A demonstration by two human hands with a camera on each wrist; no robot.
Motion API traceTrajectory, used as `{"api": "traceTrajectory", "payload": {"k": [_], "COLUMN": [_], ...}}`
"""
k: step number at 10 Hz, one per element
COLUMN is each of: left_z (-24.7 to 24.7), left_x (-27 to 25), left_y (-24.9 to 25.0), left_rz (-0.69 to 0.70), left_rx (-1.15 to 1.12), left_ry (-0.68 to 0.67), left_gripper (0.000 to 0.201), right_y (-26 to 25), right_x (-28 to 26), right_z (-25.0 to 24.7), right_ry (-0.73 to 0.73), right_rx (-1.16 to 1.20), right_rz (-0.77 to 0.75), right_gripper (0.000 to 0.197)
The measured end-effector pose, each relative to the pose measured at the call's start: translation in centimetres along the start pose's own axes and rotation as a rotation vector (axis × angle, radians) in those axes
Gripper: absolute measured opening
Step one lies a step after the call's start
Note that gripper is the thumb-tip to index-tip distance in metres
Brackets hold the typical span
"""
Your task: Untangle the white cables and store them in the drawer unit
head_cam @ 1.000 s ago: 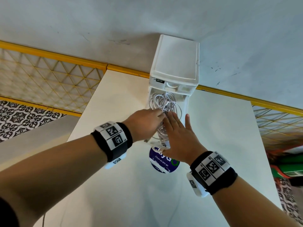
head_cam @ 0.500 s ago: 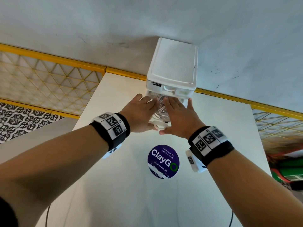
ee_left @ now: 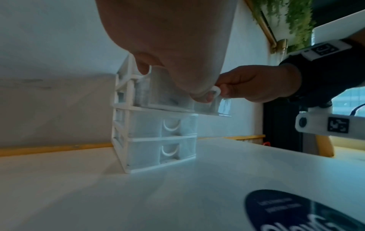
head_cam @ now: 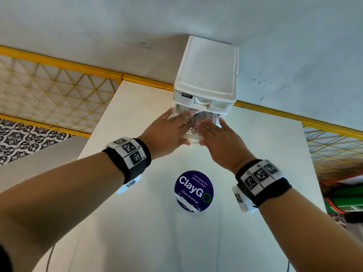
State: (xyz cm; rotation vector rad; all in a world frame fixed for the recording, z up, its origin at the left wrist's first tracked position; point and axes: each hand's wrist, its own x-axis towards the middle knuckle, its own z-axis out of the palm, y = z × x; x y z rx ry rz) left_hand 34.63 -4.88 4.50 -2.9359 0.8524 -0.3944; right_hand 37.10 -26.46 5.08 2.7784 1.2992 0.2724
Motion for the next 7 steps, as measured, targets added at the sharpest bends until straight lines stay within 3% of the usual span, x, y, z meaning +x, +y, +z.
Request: {"api": "traceTrajectory", "payload": {"k": [1, 2, 3, 5, 6, 7], "left_z": [-0.8, -1.7, -2.2, -0.7, -0.8, -1.5], "left_x": [1.0, 1.7, 3.2, 6.2, 6.4, 4.5], "left_y": [-1.2, -1.9, -2.5, -3.4, -4.0, -3.0], "left_rz": [-0.034, -0.078, -0.195, -0.239, -0.210, -0.251], "left_rx": [0.081, 0.107, 0.095, 0.047, 0.064, 0.031], "left_ry": [0.068, 0.219, 0.148, 0.219, 0.244, 0.262], "left_gripper": [0.059, 0.089, 0.120, 0.079, 0.079, 0.089], "right_y": [1.2, 1.9, 3.1, 4.1, 4.5, 2.9], "right_x": [0.5, 0.5, 1.5, 3.8, 3.8, 2.0], "right_z": [-0.7, -1.9, -2.3, -0.2, -0.2, -0.6], "right_ry": [0.196, 0.347, 0.225, 0.311, 0.341, 0.337], "right_rx": [-0.077, -0.158, -0.103, -0.154, -0.160, -0.064], "right_rz": [0.039, 0.165, 0.319, 0.440, 0.418, 0.492], "right_gripper": [0.042, 0.087, 0.118, 0.093, 0.098, 0.108]}}
